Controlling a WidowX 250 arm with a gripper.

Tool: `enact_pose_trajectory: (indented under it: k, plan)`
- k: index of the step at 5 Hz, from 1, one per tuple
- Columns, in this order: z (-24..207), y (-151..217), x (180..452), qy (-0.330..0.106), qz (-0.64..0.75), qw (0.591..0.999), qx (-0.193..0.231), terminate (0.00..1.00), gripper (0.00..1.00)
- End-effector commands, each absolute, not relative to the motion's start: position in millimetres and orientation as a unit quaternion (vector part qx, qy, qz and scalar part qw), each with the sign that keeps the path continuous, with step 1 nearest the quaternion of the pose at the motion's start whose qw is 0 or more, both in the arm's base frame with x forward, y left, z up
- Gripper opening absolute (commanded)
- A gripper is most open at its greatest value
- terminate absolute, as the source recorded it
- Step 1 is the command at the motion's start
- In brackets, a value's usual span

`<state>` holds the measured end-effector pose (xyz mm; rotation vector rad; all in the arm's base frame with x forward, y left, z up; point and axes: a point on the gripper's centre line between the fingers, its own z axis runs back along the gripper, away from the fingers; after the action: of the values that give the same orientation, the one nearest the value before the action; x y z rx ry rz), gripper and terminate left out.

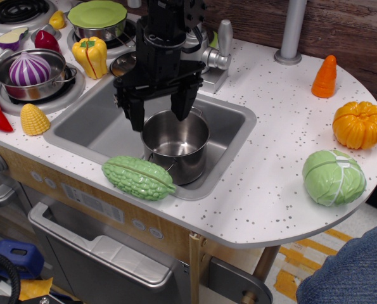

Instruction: Put green squash in pot or pan

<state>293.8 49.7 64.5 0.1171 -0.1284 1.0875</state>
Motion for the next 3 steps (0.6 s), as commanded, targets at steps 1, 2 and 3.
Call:
enact_pose_trajectory:
  k: [1,2,3]
  plan:
    - [75.0,48.3,286.9,-0.094,0.596,0.797,0.025,0.00,1.00]
    - [74.2,43.2,279.6,-0.097,0.634,0.767,0.025,0.00,1.00]
    - [69.7,40.9,275.3,-0.093,0.662,0.743,0.019,0.00,1.00]
